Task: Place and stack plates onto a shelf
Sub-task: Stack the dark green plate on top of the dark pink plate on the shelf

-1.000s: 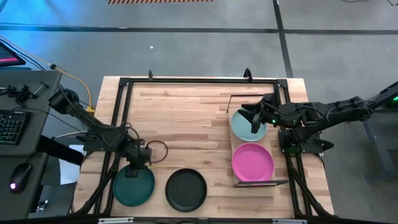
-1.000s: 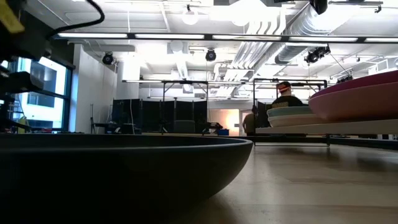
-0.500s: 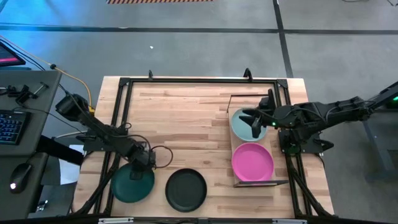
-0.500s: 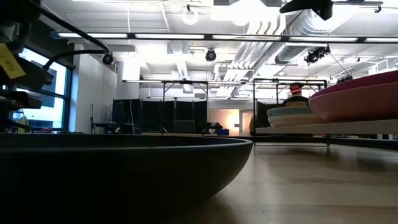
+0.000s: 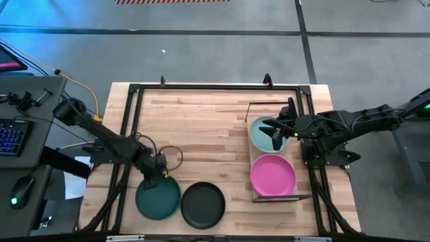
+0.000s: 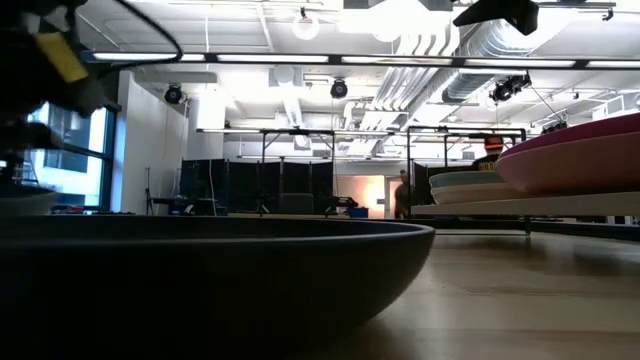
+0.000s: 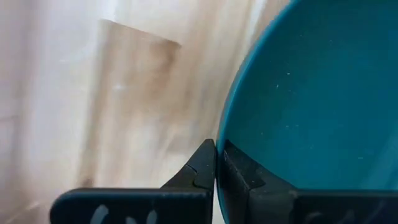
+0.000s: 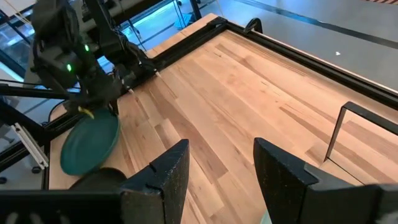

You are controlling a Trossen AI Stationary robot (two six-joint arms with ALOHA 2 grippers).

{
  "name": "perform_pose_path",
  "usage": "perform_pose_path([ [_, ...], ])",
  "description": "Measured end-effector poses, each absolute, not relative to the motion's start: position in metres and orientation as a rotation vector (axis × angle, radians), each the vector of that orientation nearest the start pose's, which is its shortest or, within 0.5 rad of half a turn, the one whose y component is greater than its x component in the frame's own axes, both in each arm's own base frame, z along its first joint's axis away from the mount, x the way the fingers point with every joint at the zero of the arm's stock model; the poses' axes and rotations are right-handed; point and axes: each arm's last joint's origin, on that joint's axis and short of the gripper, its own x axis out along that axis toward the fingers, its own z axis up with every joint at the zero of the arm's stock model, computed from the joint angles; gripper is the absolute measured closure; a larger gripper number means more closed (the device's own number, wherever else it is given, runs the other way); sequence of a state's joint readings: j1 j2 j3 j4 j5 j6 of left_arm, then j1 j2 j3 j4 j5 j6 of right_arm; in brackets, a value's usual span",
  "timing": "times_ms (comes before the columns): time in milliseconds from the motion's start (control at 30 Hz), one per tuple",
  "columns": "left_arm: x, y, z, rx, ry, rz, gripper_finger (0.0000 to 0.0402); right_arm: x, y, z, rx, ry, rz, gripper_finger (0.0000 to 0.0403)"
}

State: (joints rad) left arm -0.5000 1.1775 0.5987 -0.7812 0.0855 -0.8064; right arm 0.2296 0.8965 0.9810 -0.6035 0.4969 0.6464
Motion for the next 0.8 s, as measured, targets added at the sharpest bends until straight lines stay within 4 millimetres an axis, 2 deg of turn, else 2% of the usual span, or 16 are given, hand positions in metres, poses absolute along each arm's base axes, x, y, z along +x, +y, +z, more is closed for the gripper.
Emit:
perform_pose_path([
  [233, 0.154, -0.056, 0.235, -0.484, 1.324, 0.237, 0.0400, 0.174, 0.026, 0.344, 0.444, 0.383, -0.406, 0.0242],
  [433, 0.171, -0.030, 0.283, -0.576, 1.149, 0.372, 0.0401, 0.173, 0.026, 0.343, 0.441, 0.390, -0.408, 0.0242],
  [567, 0.187, -0.017, 0.291, -0.557, 1.115, 0.413, 0.0401, 0.173, 0.026, 0.343, 0.441, 0.390, -0.408, 0.0242],
  [700, 0.200, -0.011, 0.284, -0.567, 1.154, 0.442, 0.0401, 0.173, 0.027, 0.343, 0.457, 0.405, -0.374, 0.0242],
  [800, 0.219, -0.012, 0.275, -0.641, 1.138, 0.414, 0.0401, 0.173, 0.029, 0.342, 0.502, 0.437, -0.325, 0.0242],
])
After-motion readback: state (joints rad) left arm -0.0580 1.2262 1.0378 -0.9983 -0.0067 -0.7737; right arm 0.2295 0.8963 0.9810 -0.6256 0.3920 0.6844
